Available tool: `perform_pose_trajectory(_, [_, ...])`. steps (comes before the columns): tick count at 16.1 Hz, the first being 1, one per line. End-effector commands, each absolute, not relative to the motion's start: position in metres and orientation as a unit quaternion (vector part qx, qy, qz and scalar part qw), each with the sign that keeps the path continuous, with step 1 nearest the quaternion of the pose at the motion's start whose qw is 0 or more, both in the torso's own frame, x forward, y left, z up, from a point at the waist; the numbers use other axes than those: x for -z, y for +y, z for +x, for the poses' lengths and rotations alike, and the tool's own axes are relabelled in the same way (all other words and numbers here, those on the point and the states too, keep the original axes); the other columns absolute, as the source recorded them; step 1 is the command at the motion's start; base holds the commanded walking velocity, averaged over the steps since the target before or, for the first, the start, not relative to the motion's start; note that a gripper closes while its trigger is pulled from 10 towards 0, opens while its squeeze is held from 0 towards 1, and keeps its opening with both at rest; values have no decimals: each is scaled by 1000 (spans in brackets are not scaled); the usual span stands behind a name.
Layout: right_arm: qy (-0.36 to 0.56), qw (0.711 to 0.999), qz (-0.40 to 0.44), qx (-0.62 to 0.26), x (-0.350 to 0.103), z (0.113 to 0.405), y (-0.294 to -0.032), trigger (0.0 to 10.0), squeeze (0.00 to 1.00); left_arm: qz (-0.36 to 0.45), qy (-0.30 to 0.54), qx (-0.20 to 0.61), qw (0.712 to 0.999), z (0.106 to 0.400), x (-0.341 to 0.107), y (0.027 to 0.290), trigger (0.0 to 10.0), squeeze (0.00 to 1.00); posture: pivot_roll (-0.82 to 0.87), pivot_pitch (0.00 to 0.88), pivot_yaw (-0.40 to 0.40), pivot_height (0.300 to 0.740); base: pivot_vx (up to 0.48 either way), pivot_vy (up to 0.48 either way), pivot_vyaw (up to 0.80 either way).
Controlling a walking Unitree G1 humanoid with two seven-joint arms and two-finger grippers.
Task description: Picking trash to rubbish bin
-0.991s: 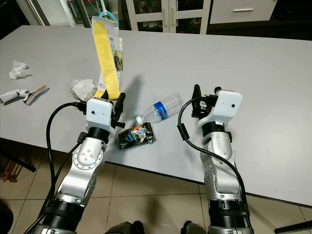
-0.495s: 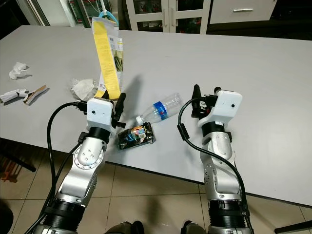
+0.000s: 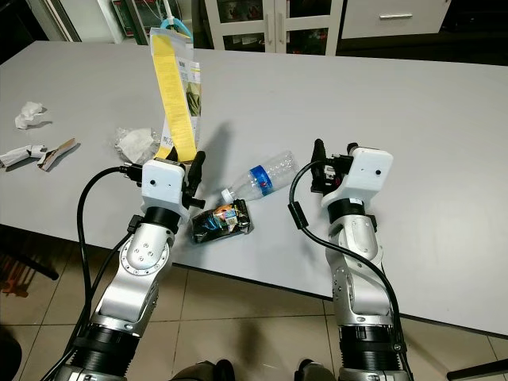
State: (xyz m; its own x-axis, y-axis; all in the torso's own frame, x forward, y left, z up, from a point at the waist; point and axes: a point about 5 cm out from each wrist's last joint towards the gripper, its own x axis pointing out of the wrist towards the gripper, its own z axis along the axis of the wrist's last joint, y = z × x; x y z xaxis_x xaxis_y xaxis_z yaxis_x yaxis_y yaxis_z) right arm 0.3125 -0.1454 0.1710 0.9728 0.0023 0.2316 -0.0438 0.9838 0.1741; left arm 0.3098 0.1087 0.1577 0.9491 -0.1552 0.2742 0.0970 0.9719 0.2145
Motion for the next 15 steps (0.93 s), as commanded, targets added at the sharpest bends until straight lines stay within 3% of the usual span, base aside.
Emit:
perform_pose_trajectory(1, [-112, 989, 91, -19, -171, 314, -143, 10000, 0, 99, -154, 63, 981, 310, -162, 110, 10000, 0, -106, 122, 89, 740, 0, 0, 0])
perform_pose_trajectory(6, [-110, 990, 90, -21, -170, 314, -141, 10000, 0, 97, -156, 64, 981, 310, -164, 109, 10000, 0, -106, 113, 91, 740, 0, 0, 0])
perform_pose_trajectory(15, [-108, 990, 91, -26, -170, 315, -140, 10000, 0, 95, -156, 70, 981, 311, -163, 107, 10000, 0, -111, 102, 93, 740, -263, 0, 0])
